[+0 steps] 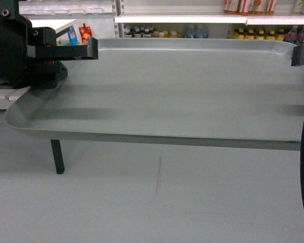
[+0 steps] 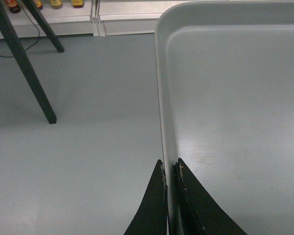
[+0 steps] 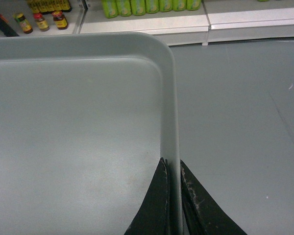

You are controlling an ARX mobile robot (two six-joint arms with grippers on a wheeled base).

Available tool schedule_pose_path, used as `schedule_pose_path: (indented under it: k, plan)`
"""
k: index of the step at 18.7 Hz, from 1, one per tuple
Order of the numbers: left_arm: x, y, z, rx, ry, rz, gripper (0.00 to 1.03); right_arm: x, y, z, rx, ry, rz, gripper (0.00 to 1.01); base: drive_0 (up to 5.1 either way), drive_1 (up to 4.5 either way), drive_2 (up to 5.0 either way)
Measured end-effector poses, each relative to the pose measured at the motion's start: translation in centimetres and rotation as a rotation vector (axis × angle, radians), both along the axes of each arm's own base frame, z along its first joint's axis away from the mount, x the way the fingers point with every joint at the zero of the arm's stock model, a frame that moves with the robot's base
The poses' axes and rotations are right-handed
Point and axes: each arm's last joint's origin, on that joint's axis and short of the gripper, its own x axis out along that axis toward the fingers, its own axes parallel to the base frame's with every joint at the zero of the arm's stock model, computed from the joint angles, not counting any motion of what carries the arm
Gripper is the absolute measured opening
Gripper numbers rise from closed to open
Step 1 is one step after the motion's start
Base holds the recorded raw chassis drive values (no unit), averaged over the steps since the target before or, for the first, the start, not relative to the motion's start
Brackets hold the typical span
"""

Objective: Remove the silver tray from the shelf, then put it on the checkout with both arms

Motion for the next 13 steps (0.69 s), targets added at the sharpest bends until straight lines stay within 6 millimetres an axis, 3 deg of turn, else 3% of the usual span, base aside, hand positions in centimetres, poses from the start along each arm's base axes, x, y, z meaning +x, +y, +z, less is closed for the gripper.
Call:
schedule_pose_path:
  k: [13]
  plan:
    - [0.00,0.02,-0.07,0.002,0.005,0.001,0.03,0.01,0.01,-0.01,0.000,0.001,0.001,0.03,-4.9,2.44,2.4]
